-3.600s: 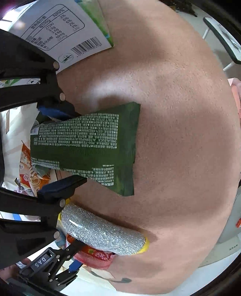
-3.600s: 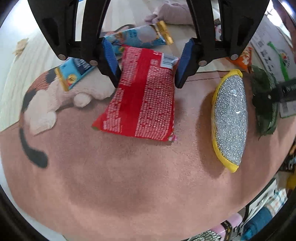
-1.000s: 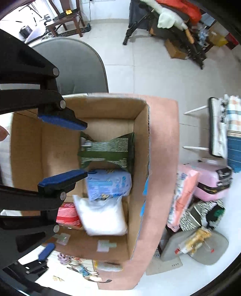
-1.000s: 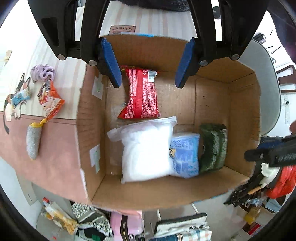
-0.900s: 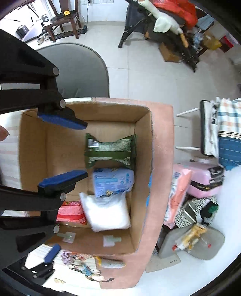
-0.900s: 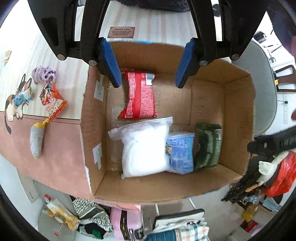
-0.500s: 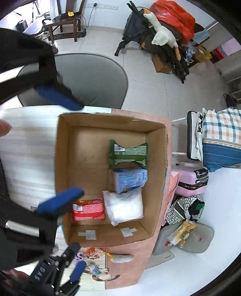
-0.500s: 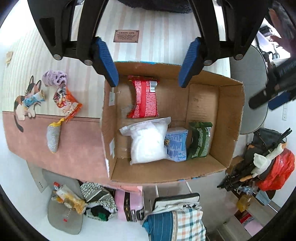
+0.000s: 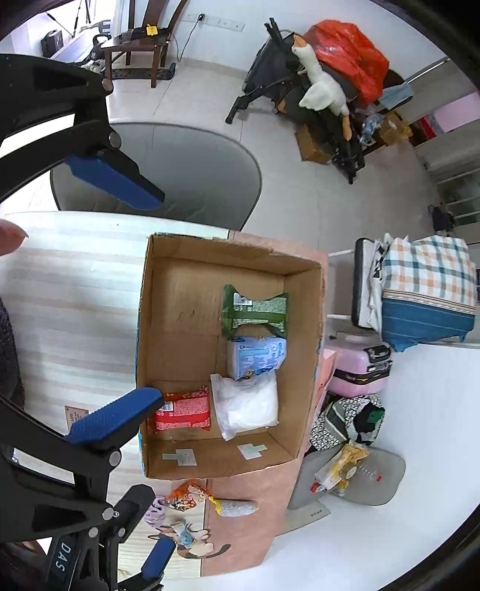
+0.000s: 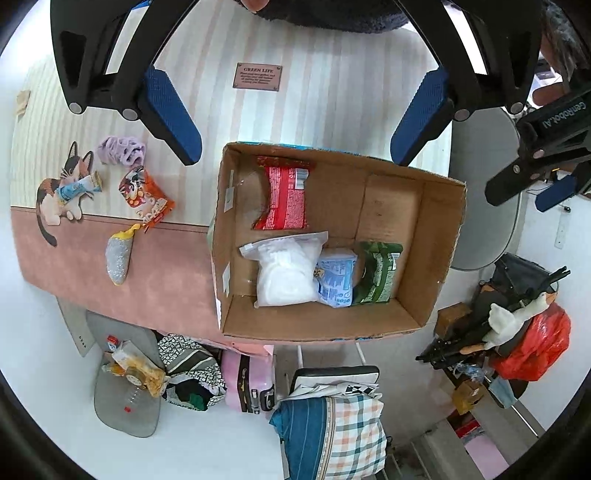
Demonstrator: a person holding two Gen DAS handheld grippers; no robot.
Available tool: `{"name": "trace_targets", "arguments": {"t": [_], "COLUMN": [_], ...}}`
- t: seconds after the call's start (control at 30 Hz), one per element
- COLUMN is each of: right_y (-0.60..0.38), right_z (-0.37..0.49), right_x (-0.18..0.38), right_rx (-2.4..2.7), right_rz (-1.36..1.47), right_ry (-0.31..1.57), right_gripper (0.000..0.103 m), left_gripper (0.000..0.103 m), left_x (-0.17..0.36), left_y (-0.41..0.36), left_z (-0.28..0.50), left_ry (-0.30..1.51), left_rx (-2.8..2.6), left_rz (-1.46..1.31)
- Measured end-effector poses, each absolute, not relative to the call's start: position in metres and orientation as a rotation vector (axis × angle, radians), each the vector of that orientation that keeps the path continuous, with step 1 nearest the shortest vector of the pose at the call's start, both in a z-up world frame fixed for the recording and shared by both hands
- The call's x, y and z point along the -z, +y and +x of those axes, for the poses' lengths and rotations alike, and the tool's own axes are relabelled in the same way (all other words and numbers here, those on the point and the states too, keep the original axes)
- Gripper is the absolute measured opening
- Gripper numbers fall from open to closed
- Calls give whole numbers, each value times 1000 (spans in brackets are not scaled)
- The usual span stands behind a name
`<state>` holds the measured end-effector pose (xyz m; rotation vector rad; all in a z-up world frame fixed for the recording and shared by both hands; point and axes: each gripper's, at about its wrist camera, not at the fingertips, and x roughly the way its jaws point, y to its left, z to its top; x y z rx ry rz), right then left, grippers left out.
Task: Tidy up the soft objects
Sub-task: 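Grasp the orange snack packet with the left tool while the right tool grasps the lilac cloth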
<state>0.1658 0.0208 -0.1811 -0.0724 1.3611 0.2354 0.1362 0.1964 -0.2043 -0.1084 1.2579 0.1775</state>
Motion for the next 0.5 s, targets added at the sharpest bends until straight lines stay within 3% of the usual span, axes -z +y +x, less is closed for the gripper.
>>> {"name": "trace_targets", "arguments": {"t": [0.27, 0.5], "right_y": [-18, -126], "right_z": [168, 184], "right_x": [175, 178], "right_rx": [-279, -136], "right_rz": [49, 192], "right_ry": [1369, 1361], "right_gripper": [103, 103], "left_gripper": [99, 99], "left_x": [179, 186], "left_y": [170, 78], "left_z": [140, 179], "left_ry": [1224, 1271], "left_rx": [-181, -45], "left_rz": [-106, -104]}}
